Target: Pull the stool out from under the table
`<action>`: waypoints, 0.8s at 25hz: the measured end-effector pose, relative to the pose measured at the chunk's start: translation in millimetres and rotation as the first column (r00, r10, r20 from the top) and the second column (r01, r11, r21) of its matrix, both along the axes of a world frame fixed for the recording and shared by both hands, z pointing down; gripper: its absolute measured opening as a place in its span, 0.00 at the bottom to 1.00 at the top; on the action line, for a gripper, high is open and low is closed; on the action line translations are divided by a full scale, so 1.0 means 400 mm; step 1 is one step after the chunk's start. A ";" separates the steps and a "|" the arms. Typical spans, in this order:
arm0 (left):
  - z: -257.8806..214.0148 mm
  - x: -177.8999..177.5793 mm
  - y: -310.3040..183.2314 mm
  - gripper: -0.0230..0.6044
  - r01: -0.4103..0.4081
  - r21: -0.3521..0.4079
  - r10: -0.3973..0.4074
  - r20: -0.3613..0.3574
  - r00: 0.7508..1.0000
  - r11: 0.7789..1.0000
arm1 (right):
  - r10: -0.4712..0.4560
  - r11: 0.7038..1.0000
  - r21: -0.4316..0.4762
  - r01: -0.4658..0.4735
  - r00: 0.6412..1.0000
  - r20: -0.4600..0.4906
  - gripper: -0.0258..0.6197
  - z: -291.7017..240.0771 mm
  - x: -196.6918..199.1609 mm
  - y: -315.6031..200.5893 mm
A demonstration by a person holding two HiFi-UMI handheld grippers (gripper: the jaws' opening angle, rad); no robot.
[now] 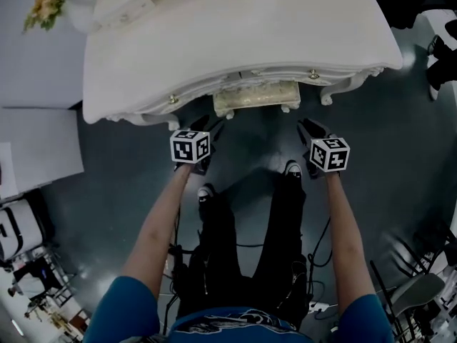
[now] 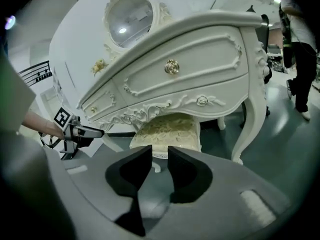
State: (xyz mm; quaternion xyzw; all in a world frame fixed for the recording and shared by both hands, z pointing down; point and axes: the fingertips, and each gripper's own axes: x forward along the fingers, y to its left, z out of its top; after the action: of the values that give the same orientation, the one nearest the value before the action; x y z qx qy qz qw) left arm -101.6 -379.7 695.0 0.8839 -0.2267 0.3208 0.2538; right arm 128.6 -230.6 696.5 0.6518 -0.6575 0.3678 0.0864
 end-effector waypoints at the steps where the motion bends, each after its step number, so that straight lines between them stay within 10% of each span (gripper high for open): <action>1: 0.027 0.003 -0.013 0.43 0.012 -0.009 -0.012 -0.001 1.000 1.000 | -0.002 1.000 -0.001 0.002 1.000 0.002 0.21 0.021 0.006 -0.009; 20: 0.389 0.057 -0.219 0.72 0.273 -0.202 -0.281 -0.014 0.959 0.941 | 0.144 0.988 0.012 -0.151 0.962 0.231 0.56 0.339 0.189 -0.193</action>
State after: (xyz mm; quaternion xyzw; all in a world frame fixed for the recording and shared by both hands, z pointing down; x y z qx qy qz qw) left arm -78.6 -467.4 850.7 0.8203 -0.3103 0.2837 0.3879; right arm 204.4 -307.9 832.1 0.6533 -0.6179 0.4365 -0.0275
